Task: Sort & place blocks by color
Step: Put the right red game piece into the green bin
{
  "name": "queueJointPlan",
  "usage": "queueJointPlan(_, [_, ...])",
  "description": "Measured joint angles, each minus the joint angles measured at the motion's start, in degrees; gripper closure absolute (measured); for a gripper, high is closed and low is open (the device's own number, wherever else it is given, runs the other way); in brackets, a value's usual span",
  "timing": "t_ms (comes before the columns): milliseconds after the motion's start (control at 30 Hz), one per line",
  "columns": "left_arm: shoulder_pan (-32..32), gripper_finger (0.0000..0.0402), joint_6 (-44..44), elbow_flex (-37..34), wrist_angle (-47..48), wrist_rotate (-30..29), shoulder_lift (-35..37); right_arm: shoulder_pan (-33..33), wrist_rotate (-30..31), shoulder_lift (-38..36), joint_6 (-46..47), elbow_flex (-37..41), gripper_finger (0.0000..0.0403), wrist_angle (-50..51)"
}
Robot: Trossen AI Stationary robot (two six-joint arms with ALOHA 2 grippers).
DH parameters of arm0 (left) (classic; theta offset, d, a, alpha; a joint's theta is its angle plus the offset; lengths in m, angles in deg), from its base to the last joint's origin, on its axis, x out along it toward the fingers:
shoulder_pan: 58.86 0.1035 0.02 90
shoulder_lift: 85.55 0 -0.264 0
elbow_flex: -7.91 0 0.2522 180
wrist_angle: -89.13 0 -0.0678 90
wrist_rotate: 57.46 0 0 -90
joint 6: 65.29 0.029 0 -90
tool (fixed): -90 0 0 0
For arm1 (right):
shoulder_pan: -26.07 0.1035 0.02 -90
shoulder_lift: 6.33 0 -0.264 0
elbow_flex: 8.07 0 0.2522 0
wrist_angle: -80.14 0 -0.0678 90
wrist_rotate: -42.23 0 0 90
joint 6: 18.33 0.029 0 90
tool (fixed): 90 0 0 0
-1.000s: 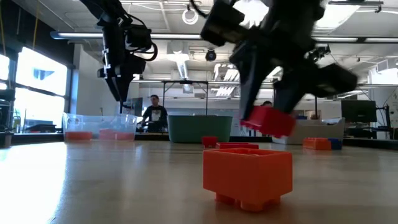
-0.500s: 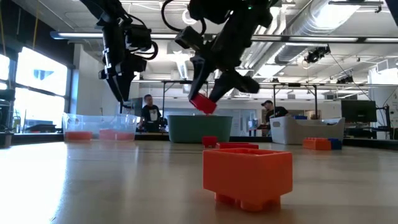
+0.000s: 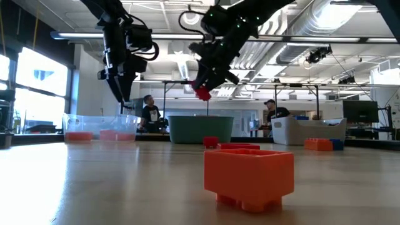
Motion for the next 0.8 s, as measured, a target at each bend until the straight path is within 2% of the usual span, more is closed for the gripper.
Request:
queueJointPlan(233, [0.0,0.022,-0.17,0.0,-0.11,-0.01,0.0,-6.93,3.76,0.33,-8.62,3.18,0.0289,-2.61])
queueJointPlan(533, [0.0,0.022,-0.11,0.0,-0.74,-0.08,0.0,-11.17,2.55,0.7,-7.07,8.46,0.0285,-8.43])
queueJointPlan(667, [0.0,0.022,-0.1,0.0,-0.76,-0.11,0.0,-11.32,3.47,0.72,-6.16,8.94,0.0263,-8.43])
queueJointPlan(800, [0.0,0.022,-0.01,0.0,-0.76,-0.11,0.0,-11.32,3.27,0.72,-5.77,8.94,0.0224,-8.45])
